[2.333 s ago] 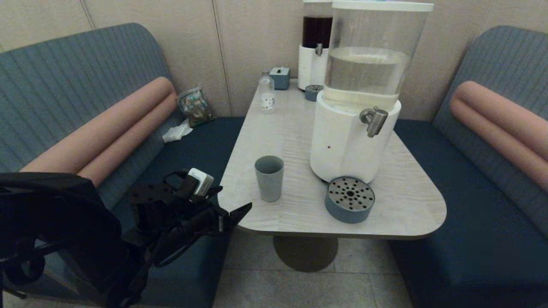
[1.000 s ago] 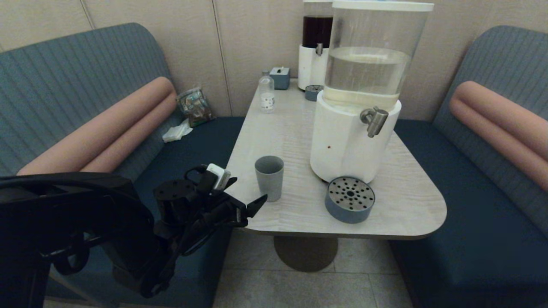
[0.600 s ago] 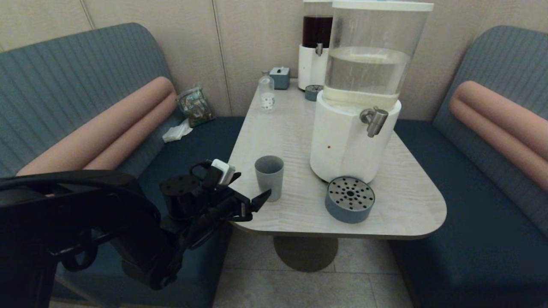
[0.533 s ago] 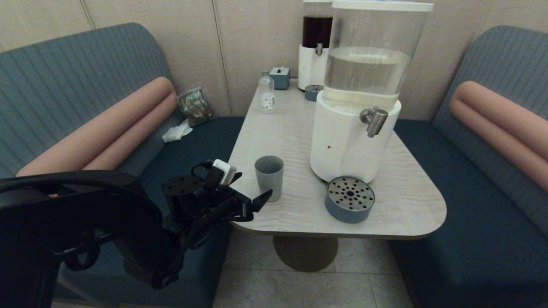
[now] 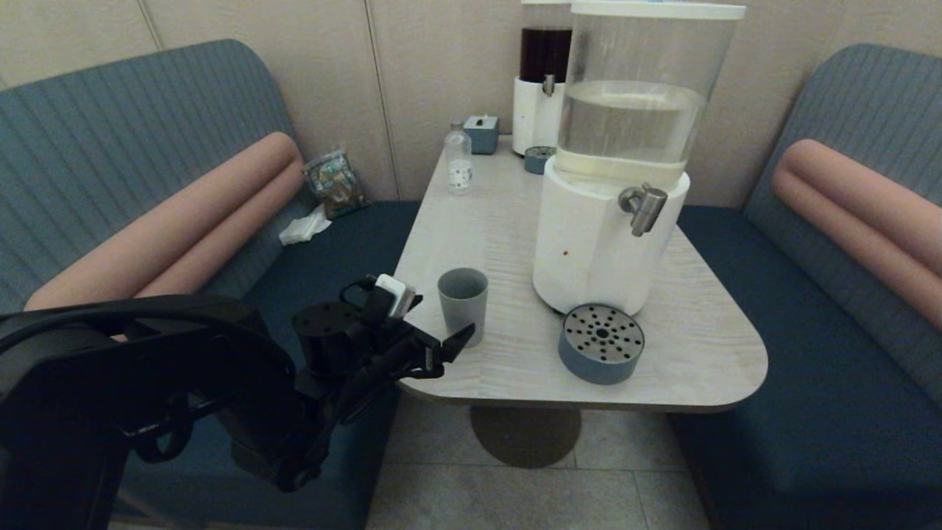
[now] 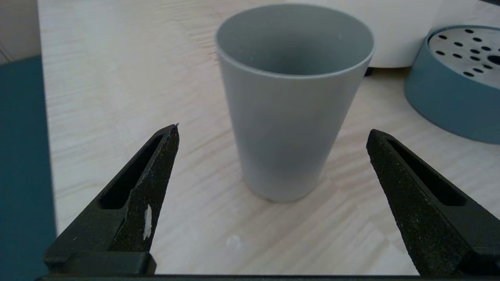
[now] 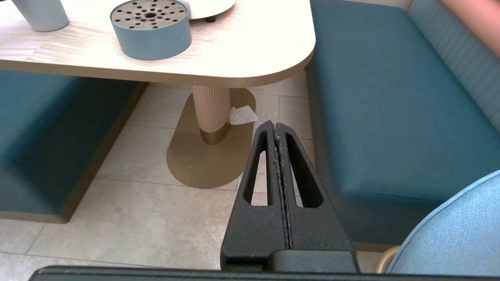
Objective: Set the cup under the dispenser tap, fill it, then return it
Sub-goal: Pick up the cup
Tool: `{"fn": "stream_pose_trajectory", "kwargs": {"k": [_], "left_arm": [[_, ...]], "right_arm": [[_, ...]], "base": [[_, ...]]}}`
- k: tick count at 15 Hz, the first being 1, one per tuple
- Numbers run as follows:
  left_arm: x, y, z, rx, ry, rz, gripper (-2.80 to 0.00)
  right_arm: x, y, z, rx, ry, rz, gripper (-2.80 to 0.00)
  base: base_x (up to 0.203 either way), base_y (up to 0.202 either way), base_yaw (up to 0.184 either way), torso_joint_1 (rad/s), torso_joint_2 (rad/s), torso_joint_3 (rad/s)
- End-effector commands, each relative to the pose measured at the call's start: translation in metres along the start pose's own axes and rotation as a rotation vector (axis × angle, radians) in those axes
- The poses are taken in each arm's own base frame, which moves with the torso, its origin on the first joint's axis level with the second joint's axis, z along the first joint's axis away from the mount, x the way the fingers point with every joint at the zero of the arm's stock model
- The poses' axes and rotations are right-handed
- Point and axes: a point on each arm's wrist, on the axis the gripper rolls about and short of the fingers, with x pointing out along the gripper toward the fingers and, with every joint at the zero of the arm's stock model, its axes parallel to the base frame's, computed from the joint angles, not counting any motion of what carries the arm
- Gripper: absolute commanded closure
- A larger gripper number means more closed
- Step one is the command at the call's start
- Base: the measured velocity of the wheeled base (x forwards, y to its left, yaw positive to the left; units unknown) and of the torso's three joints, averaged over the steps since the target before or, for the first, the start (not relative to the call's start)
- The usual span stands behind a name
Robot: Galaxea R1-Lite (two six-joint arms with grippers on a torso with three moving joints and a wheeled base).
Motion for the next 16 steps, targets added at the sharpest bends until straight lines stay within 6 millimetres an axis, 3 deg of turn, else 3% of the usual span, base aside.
{"fn": "stream_pose_trajectory", "kwargs": {"k": [1,16], "left_arm": [[0.003,0.0,-0.001,0.004,-0.01,0.003,-2.8],[0.022,0.002,-0.004,0.039,-0.049,0.061,-2.8]], "right_arm": [[0.0,0.0,0.0,0.001,0.001,0.0,0.0],[0.0,0.0,0.0,-0.001,-0.001,0.001,0.0]], "base": [[0.0,0.0,0.0,0.0,0.0,0.0],[0.0,0.0,0.0,0.0,0.0,0.0]]}}
